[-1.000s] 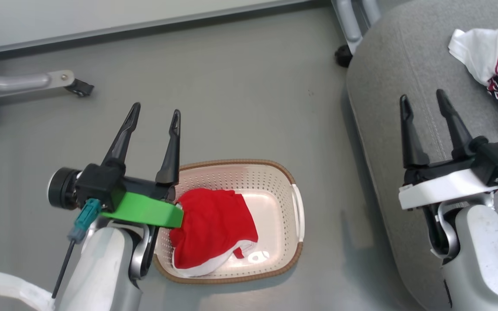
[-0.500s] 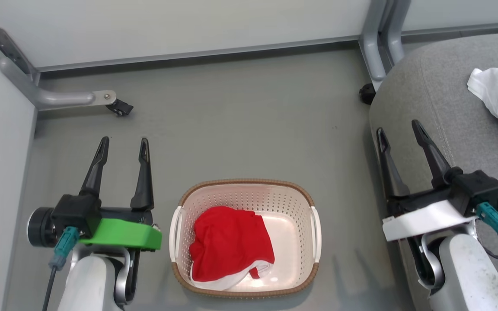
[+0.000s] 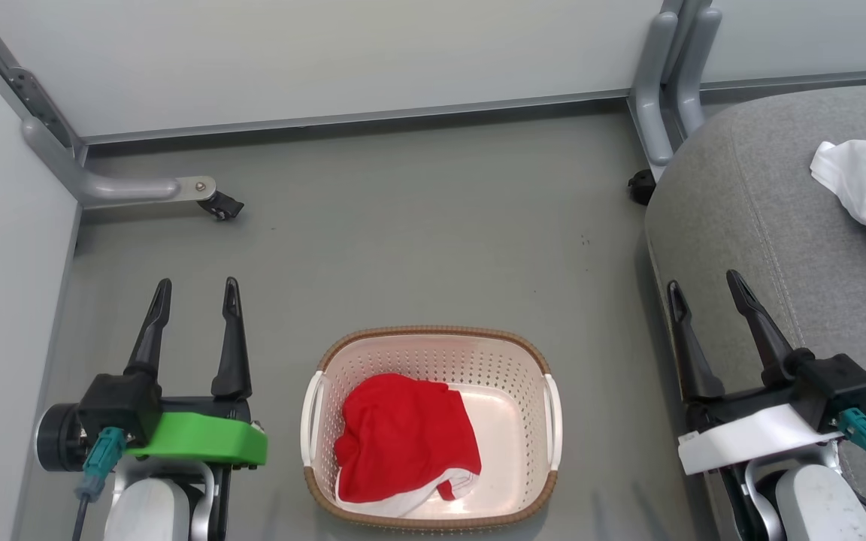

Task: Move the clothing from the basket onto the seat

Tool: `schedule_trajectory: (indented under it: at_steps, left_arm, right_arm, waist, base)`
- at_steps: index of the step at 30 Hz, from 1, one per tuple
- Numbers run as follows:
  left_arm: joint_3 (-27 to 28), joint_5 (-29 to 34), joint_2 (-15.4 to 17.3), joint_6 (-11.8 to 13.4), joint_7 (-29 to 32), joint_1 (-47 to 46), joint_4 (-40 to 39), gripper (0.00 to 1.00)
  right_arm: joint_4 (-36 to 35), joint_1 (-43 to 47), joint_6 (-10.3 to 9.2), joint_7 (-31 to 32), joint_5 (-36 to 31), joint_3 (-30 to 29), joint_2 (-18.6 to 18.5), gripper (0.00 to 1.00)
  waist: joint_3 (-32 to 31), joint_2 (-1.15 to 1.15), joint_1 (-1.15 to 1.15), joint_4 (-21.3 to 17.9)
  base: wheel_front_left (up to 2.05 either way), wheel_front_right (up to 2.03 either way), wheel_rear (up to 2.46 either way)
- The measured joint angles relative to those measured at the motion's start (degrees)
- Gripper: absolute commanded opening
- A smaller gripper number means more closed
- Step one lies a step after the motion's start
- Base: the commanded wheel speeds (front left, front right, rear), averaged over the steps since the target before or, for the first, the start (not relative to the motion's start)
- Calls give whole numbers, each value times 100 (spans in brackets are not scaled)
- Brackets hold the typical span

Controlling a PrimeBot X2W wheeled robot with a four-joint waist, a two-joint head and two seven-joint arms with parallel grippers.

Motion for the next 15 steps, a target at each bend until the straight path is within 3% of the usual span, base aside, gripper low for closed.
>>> schedule_trajectory:
  at_steps: [15]
  left_arm:
    - [-44,42,-19,-45,0,37,71,100]
  right_arm:
    - [-8,187,0,0,27,-156,2,100]
  waist:
    - [-47,0,0,-54]
  base:
    - [0,0,0]
